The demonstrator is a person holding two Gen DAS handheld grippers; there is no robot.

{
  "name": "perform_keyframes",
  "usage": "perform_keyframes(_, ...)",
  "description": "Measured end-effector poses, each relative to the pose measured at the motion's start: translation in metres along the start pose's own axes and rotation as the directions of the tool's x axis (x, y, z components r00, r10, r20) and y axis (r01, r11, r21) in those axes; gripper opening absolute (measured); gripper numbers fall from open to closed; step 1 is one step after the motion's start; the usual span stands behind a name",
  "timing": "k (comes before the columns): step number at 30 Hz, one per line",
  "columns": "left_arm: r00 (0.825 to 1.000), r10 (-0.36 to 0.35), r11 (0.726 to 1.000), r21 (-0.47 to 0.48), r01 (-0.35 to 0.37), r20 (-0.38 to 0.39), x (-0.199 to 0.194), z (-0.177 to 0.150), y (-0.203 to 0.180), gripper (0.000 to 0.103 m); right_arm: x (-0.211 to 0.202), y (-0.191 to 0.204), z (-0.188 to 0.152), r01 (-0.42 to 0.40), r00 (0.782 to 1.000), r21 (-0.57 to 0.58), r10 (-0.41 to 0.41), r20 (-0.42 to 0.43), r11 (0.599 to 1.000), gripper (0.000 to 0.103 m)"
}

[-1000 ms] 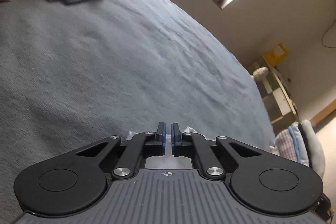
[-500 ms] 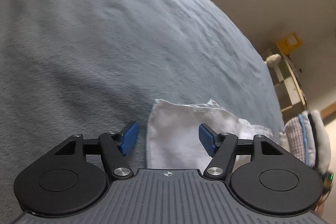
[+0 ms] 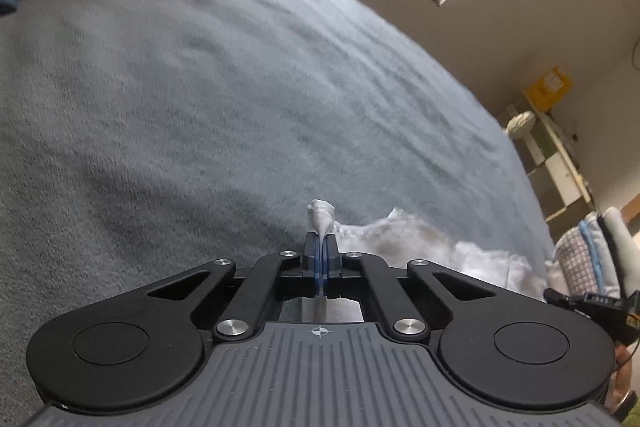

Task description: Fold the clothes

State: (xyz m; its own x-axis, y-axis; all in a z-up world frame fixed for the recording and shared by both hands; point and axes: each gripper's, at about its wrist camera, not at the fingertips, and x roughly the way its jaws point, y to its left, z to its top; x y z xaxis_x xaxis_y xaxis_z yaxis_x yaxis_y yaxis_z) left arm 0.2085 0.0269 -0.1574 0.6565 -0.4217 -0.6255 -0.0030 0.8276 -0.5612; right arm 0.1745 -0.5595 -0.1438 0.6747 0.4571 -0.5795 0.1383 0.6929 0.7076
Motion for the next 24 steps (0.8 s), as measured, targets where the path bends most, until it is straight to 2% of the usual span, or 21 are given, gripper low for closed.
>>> perform_keyframes(5, 1.0, 0.01, 1.0, -0.001, -0.01, 0.022, 0.002, 0.005, 0.0, 0.0, -0.005, 0.002, 0.003, 0.015, 0.998, -0.022, -0.013, 0.067, 1.0, 0.0)
perform_keyframes(11, 0.999, 0.032, 0.999, 0.001, -0.032, 0.041, 0.008, 0.002, 0.003, 0.0, 0.009, -0.005, 0.005, 0.029, 0.996, -0.004, -0.029, 0.079, 1.0, 0.0)
perform_keyframes(13, 0.998, 0.054, 0.998, 0.035, -0.055, 0.03, 0.011, 0.001, -0.002, 0.0, -0.009, -0.005, -0.003, 0.018, 0.997, 0.004, -0.018, 0.07, 1.0, 0.002)
perform_keyframes(15, 0.996, 0.084, 0.994, 0.069, -0.085, 0.014, 0.012, 0.0, -0.007, 0.003, -0.027, -0.005, -0.011, 0.006, 0.998, 0.013, -0.007, 0.062, 1.0, 0.003)
perform_keyframes(17, 0.992, 0.122, 0.99, 0.073, -0.122, 0.004, 0.008, 0.0, -0.009, 0.015, -0.046, -0.004, -0.02, -0.006, 0.999, 0.021, 0.004, 0.053, 1.0, 0.004)
perform_keyframes(18, 0.991, 0.135, 0.988, 0.072, -0.135, 0.006, 0.004, 0.0, -0.009, 0.019, -0.055, -0.004, -0.024, -0.011, 0.999, 0.026, 0.01, 0.049, 1.0, 0.005)
perform_keyframes(19, 0.989, 0.147, 0.986, 0.079, -0.147, 0.014, -0.003, 0.0, -0.009, 0.028, -0.064, -0.004, -0.028, -0.017, 0.999, 0.03, 0.016, 0.044, 0.999, 0.007)
perform_keyframes(20, 0.988, 0.156, 0.983, 0.092, -0.157, 0.023, -0.011, -0.001, -0.01, 0.032, -0.073, -0.004, -0.032, -0.023, 0.999, 0.034, 0.022, 0.04, 0.999, 0.014)
perform_keyframes(21, 0.986, 0.164, 0.98, 0.104, -0.167, 0.032, -0.019, -0.001, -0.011, 0.033, -0.082, -0.004, -0.036, -0.029, 0.999, 0.039, 0.027, 0.036, 0.999, 0.022)
perform_keyframes(22, 0.986, 0.164, 0.979, 0.118, -0.167, 0.036, -0.027, -0.002, -0.013, 0.033, -0.091, -0.004, -0.04, -0.034, 0.999, 0.043, 0.033, 0.032, 0.998, 0.024)
perform_keyframes(24, 0.99, 0.141, 0.979, 0.146, -0.14, 0.002, -0.044, -0.005, -0.019, 0.034, -0.109, -0.003, -0.049, -0.046, 0.999, 0.052, 0.044, 0.024, 0.998, 0.033)
